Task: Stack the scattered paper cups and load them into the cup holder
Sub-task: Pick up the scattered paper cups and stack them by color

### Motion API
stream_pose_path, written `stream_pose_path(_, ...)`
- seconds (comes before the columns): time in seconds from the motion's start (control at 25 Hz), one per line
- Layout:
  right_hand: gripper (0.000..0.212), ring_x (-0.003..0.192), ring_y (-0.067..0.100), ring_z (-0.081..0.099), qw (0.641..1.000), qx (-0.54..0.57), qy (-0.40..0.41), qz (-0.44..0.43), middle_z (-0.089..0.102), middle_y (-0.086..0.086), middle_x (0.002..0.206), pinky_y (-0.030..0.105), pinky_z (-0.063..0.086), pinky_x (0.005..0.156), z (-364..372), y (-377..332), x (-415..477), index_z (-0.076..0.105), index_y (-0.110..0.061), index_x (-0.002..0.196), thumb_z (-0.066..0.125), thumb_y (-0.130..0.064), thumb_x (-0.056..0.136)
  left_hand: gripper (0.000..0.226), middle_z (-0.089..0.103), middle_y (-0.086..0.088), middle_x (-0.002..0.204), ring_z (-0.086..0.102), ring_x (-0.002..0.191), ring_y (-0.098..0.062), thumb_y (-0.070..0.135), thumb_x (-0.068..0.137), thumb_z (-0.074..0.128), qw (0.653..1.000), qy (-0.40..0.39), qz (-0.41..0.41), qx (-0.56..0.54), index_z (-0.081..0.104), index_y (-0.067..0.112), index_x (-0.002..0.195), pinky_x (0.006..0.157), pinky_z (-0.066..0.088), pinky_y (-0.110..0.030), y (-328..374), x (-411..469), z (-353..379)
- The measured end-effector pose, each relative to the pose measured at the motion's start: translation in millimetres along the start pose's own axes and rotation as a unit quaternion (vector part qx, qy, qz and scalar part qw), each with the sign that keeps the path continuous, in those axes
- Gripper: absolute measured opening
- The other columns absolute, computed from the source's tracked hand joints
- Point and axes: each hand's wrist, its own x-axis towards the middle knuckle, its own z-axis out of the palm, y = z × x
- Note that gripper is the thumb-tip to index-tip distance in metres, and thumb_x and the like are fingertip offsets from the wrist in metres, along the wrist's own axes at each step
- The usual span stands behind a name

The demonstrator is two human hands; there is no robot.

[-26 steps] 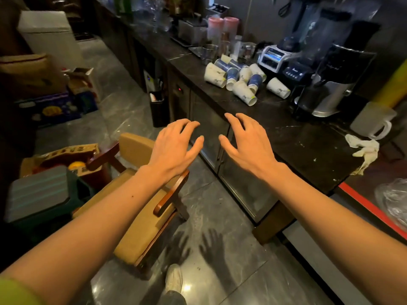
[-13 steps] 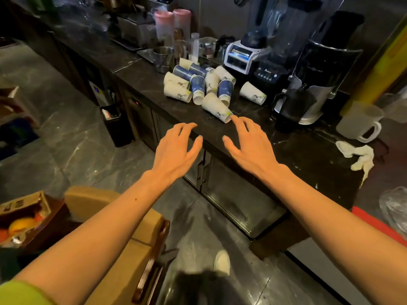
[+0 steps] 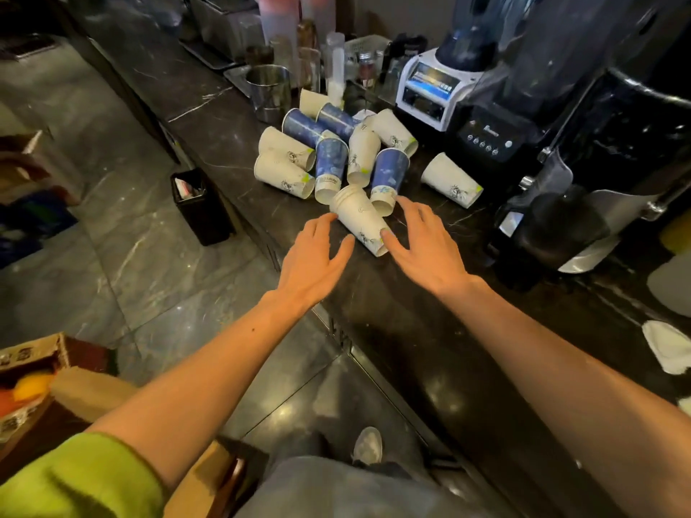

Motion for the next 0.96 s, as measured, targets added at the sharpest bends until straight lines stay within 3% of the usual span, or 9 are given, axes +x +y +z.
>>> stream_pose_path(0.12, 0.064, 0.132, 0.028, 0.042, 0.996, 0.056, -0.062, 0.037, 0.038, 0.008, 0.148, 0.045, 0.040, 0.102, 11, 17, 35, 0.021, -0.023, 0.151, 0.048, -0.045, 0.097, 0.060, 0.048, -0.008, 0.143, 0.050, 0.128, -0.022, 0.051, 0.096, 0.049, 0.996, -0.025, -0.058, -0.064, 0.037, 0.019, 0.145, 0.100, 0.044, -0.038, -2, 35, 26)
stream_pose_path(0.24, 0.064, 0.133, 0.027, 0.043, 0.977, 0.167, -0.097, 0.088, 0.044, 0.012, 0.146, 0.039, 0.038, 0.106, 29, 31, 60, 0.027, -0.018, 0.150, 0.052, -0.042, 0.097, 0.064, 0.049, -0.011, 0.141, 0.053, 0.121, -0.020, 0.046, 0.095, 0.056, 0.979, -0.039, -0.127, -0.154, 0.034, 0.012, 0.144, 0.093, 0.041, -0.029, -7, 61, 50)
stream_pose_path(0.36, 0.060, 0.131, 0.023, 0.047, 0.956, 0.223, -0.127, 0.142, 0.048, 0.013, 0.144, 0.032, 0.040, 0.100, 48, 43, 82, 0.034, -0.017, 0.148, 0.053, -0.041, 0.096, 0.073, 0.047, -0.015, 0.144, 0.053, 0.128, -0.027, 0.049, 0.092, 0.059, 0.935, -0.087, -0.241, -0.247, 0.029, 0.011, 0.147, 0.104, 0.045, -0.037, -23, 93, 68)
stream_pose_path(0.48, 0.059, 0.128, 0.023, 0.051, 0.943, 0.233, -0.142, 0.190, 0.050, 0.011, 0.143, 0.035, 0.043, 0.100, 64, 49, 105, 0.036, -0.016, 0.147, 0.053, -0.041, 0.097, 0.082, 0.050, -0.013, 0.140, 0.053, 0.127, -0.029, 0.052, 0.088, 0.064, 0.875, -0.101, -0.340, -0.330, 0.026, 0.011, 0.148, 0.106, 0.046, -0.047, -39, 125, 78)
stream_pose_path(0.6, 0.057, 0.125, 0.023, 0.054, 0.933, 0.244, -0.152, 0.219, 0.053, 0.010, 0.140, 0.038, 0.047, 0.102, 81, 52, 124, 0.039, -0.016, 0.146, 0.053, -0.041, 0.096, 0.074, 0.053, -0.005, 0.125, 0.057, 0.115, -0.025, 0.044, 0.088, 0.069, 0.845, -0.115, -0.365, -0.373, 0.034, 0.006, 0.141, 0.102, 0.049, -0.045, -51, 149, 87)
stream_pose_path(0.72, 0.054, 0.124, 0.023, 0.055, 0.927, 0.243, -0.168, 0.229, 0.056, 0.010, 0.138, 0.042, 0.047, 0.103, 88, 53, 134, 0.043, -0.015, 0.144, 0.054, -0.039, 0.097, 0.069, 0.059, -0.008, 0.128, 0.060, 0.111, -0.023, 0.043, 0.083, 0.074, 0.824, -0.139, -0.383, -0.393, 0.043, 0.008, 0.133, 0.095, 0.053, -0.042, -56, 164, 96)
stream_pose_path(0.84, 0.049, 0.119, 0.019, 0.059, 0.927, 0.252, -0.168, 0.220, 0.060, 0.008, 0.134, 0.041, 0.049, 0.101, 92, 49, 130, 0.051, -0.012, 0.139, 0.058, -0.033, 0.095, 0.070, 0.057, -0.006, 0.129, 0.059, 0.115, -0.023, 0.037, 0.082, 0.077, 0.803, -0.149, -0.395, -0.422, 0.040, 0.010, 0.135, 0.097, 0.053, -0.044, -59, 170, 96)
stream_pose_path(0.96, 0.045, 0.112, 0.015, 0.062, 0.924, 0.291, -0.147, 0.200, 0.064, 0.005, 0.127, 0.040, 0.053, 0.097, 92, 39, 119, 0.055, -0.012, 0.134, 0.063, -0.028, 0.092, 0.073, 0.061, -0.008, 0.132, 0.063, 0.115, -0.022, 0.033, 0.079, 0.080, 0.801, -0.146, -0.363, -0.453, 0.043, 0.012, 0.138, 0.096, 0.055, -0.045, -64, 166, 83)
